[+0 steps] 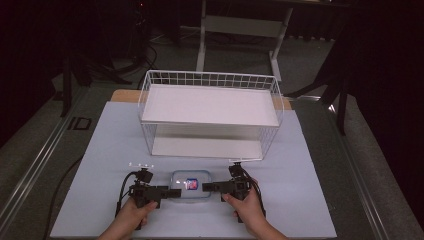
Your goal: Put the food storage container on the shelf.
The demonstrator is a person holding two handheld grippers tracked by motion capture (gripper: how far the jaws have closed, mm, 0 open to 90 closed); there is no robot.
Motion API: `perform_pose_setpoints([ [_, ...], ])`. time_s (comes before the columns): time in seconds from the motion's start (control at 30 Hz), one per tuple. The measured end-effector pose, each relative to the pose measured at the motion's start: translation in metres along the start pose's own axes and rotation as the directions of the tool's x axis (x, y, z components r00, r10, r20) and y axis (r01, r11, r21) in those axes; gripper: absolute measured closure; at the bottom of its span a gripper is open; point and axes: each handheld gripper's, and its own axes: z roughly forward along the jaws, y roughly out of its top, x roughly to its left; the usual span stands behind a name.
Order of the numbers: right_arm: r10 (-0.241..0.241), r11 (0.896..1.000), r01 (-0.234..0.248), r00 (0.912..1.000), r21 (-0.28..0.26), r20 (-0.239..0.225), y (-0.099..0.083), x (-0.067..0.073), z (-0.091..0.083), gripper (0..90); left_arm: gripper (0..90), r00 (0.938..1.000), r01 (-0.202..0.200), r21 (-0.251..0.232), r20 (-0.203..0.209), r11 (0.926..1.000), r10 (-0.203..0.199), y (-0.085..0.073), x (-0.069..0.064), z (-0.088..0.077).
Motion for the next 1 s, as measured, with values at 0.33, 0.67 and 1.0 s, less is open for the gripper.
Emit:
perform_pose_setpoints([
  [0.33, -0.006, 1.0, 0.006, 0.9997, -0.016, 0.024, -0.004, 0.007, -0.006, 55.6, 35.8, 0.9946, -0.006, 0.01, -0.103, 0.9999, 0.007, -0.002, -0.019, -0.004],
  [0.67, -0.058, 0.996, 0.065, 0.9919, -0.06, 0.114, -0.002, 0.016, -0.018, 64.9, 62.5, 0.9862, -0.022, 0.006, -0.164, 0.9998, 0.022, -0.01, -0.032, -0.007],
  [1.0, -0.059, 0.991, 0.077, 0.9858, -0.109, 0.157, 0.001, 0.006, -0.029, 67.4, 64.2, 0.9843, -0.08, 0.001, -0.157, 0.9968, 0.079, 0.008, -0.04, 0.002],
])
